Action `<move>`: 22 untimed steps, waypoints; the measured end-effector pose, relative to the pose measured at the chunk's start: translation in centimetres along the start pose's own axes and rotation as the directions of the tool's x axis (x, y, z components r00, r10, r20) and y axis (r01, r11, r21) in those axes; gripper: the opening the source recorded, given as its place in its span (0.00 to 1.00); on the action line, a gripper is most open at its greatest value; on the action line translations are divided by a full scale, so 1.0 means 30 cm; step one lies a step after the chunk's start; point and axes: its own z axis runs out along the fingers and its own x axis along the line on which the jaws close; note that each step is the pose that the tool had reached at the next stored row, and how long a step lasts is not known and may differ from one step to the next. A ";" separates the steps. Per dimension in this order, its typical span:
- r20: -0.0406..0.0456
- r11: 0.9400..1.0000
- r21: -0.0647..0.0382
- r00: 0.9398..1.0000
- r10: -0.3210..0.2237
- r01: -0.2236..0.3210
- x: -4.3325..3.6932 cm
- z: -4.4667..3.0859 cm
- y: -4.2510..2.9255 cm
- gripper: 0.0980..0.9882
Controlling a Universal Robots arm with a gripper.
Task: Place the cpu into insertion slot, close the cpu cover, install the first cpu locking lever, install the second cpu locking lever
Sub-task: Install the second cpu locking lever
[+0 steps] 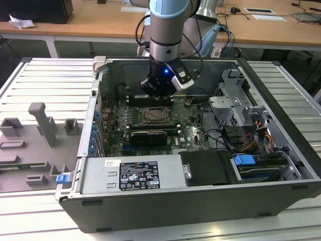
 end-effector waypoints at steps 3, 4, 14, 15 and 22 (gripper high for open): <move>0.000 1.000 0.000 1.000 0.000 0.000 0.001 0.000 -0.006 0.01; 0.000 1.000 0.000 1.000 0.000 0.000 0.001 -0.001 -0.007 0.01; 0.000 1.000 -0.001 1.000 0.000 0.000 -0.001 -0.054 -0.003 0.01; 0.000 1.000 -0.001 1.000 0.000 0.000 -0.001 -0.061 -0.004 0.01; 0.000 1.000 -0.003 1.000 0.000 0.000 0.002 -0.066 -0.040 0.01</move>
